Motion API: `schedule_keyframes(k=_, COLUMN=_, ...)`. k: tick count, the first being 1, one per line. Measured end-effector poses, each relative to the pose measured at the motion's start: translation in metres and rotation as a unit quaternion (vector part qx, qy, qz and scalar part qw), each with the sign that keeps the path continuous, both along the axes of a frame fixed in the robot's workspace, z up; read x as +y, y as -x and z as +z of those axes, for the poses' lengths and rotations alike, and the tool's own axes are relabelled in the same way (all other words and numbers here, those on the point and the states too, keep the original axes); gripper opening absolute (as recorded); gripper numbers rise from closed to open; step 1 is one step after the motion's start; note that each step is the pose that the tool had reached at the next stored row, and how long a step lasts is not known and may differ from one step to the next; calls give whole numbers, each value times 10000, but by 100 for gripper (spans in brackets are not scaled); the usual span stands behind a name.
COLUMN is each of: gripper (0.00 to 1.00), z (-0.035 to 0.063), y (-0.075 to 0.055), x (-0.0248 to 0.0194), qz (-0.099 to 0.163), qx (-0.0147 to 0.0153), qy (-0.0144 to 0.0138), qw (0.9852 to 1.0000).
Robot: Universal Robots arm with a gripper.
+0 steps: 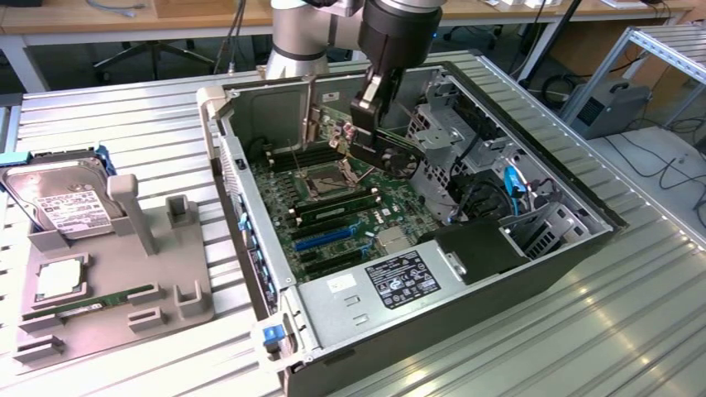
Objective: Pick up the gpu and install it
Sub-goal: 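Insert the gpu into the slot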
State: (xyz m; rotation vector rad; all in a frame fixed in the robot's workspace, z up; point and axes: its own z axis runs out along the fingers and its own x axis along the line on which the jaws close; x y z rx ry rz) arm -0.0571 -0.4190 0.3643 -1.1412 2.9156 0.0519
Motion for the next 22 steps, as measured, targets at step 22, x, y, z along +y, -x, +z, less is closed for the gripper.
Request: schedule_keyframes(k=22, gripper=27, z=-8, y=0, x=0, qz=176, qx=0, qy=6, qw=9998)
